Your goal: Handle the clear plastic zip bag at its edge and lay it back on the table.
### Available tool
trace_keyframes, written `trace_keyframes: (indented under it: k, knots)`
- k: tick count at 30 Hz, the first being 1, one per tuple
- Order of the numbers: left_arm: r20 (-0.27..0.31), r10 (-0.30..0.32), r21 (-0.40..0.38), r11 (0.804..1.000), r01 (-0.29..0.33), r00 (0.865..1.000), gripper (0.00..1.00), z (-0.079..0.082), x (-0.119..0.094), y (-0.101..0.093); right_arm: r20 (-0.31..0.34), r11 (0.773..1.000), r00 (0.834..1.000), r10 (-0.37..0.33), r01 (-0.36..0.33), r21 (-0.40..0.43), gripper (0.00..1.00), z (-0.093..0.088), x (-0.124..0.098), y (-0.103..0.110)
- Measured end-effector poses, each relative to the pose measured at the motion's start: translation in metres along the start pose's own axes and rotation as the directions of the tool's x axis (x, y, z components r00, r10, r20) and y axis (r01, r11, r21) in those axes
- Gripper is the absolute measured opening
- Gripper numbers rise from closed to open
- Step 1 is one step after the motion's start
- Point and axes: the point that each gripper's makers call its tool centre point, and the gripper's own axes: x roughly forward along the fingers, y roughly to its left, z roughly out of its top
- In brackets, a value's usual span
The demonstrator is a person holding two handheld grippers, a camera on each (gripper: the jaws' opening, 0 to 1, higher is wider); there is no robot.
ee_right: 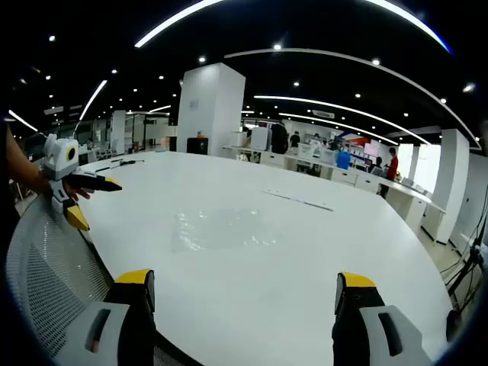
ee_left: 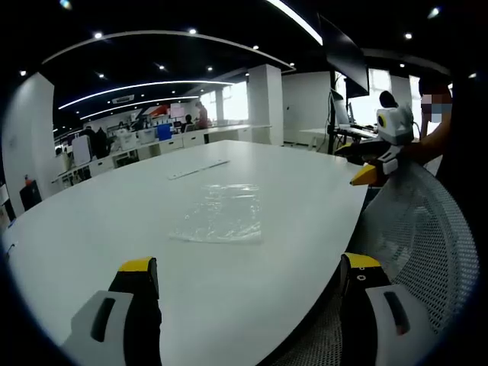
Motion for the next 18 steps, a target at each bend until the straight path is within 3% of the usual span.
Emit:
trace_keyframes:
  k: [8, 12, 18]
  knots:
    - [-0.001, -0.001, 0.002, 1.0, 0.001, 1.0, 0.99, 0.0, 0.0, -0.001, -0.001, 1.0, 1.0, 0.001, -0.001, 0.0, 0.99, 0.0, 0.0, 0.0]
    - [-0.001, 0.001, 0.004, 1.0, -0.001, 1.0, 0.99, 0.01, 0.0, -0.01, 0.0, 1.0, 1.0, 0.001, -0.001, 0.001, 0.99, 0.0, 0.0, 0.0]
    - [-0.005, 0.0, 0.008, 1.0, 0.0, 1.0, 0.99, 0.013, 0.0, -0.011, 0.002, 1.0, 1.0, 0.001, -0.001, 0.002, 0.99, 0.0, 0.0, 0.0]
